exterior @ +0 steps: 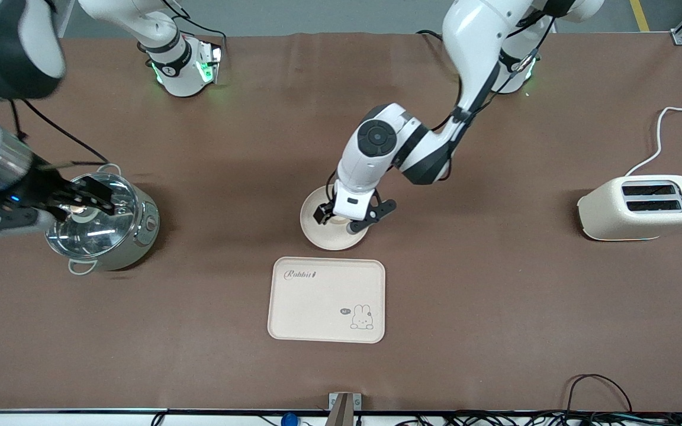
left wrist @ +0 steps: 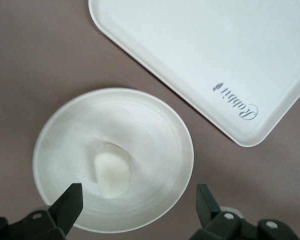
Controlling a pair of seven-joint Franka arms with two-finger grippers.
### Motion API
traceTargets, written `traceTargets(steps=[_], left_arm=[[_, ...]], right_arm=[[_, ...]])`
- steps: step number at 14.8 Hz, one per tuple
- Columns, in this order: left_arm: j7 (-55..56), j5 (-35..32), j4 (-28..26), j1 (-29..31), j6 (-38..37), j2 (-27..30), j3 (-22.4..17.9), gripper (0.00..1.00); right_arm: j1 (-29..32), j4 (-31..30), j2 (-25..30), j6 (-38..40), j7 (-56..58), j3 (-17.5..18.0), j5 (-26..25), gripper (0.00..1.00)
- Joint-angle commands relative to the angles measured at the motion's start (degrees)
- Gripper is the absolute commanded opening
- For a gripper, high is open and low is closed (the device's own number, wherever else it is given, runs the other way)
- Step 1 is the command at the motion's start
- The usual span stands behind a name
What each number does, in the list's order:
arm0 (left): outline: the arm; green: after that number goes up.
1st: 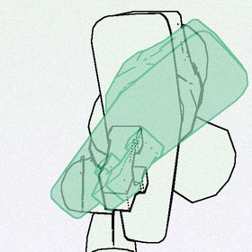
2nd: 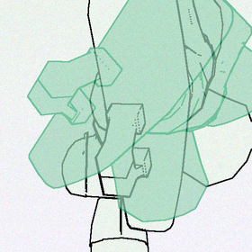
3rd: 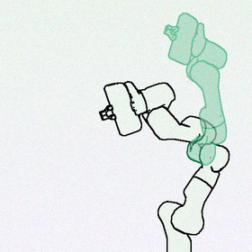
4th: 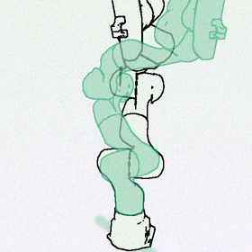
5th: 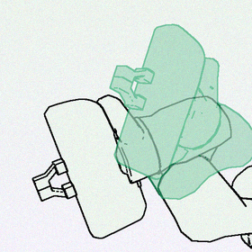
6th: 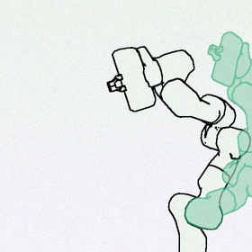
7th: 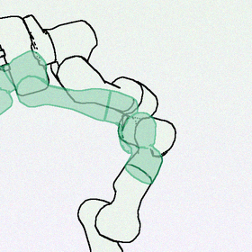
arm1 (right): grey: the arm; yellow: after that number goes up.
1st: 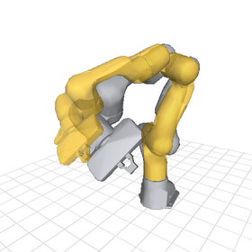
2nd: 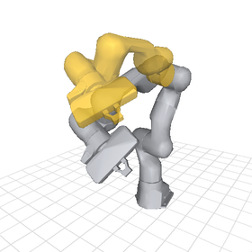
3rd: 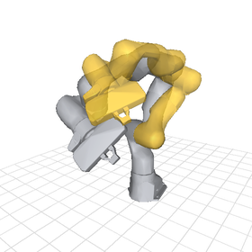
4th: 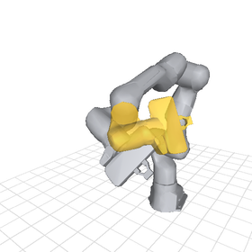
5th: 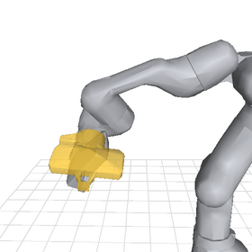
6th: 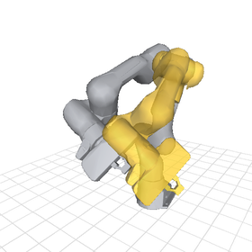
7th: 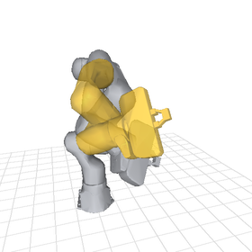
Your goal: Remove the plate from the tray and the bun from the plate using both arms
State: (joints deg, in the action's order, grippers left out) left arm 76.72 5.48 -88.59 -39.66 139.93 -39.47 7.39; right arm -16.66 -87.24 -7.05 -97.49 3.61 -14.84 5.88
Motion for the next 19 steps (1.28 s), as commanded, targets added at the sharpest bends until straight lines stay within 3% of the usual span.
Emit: traceTargets(steps=[1,5,8,9,12,14,15,19], left_arm=[[2.9,-0.4,-0.7,-2.0,5.8,-3.2,-0.7,1.00],[2.9,-0.9,-6.3,-2.4,12.3,-3.2,-0.8,1.00],[2.9,-1.2,-6.9,-2.5,13.3,-3.2,-0.7,0.99],[2.9,-1.2,-6.9,-2.4,13.5,-3.3,-0.8,0.91],[2.9,-4.0,-6.9,-2.4,13.5,-3.7,-0.7,0.36],[3.1,-4.4,-6.9,-2.4,13.6,-3.9,-0.7,0.11],[3.6,-4.4,-6.8,-2.5,13.6,-3.9,-0.7,0.03],[3.9,-4.7,-6.7,-2.5,13.2,-3.4,-0.7,0.00]], right_arm=[[2.8,-1.8,5.6,5.6,3.0,1.0,-1.1,1.00],[6.5,-4.3,10.5,6.1,4.9,1.1,-1.2,1.00],[10.6,-6.4,13.0,6.1,5.1,3.8,-4.4,1.00],[11.6,-6.9,13.8,6.2,4.7,6.0,-7.2,1.00],[13.6,-9.9,15.9,6.0,3.7,7.9,-8.0,1.00],[13.5,-9.5,15.9,6.1,3.7,7.9,-8.0,1.00],[13.4,-9.4,15.8,6.2,3.7,7.9,-7.9,1.00],[13.6,-9.4,15.5,6.3,4.1,8.4,-7.7,1.00]])
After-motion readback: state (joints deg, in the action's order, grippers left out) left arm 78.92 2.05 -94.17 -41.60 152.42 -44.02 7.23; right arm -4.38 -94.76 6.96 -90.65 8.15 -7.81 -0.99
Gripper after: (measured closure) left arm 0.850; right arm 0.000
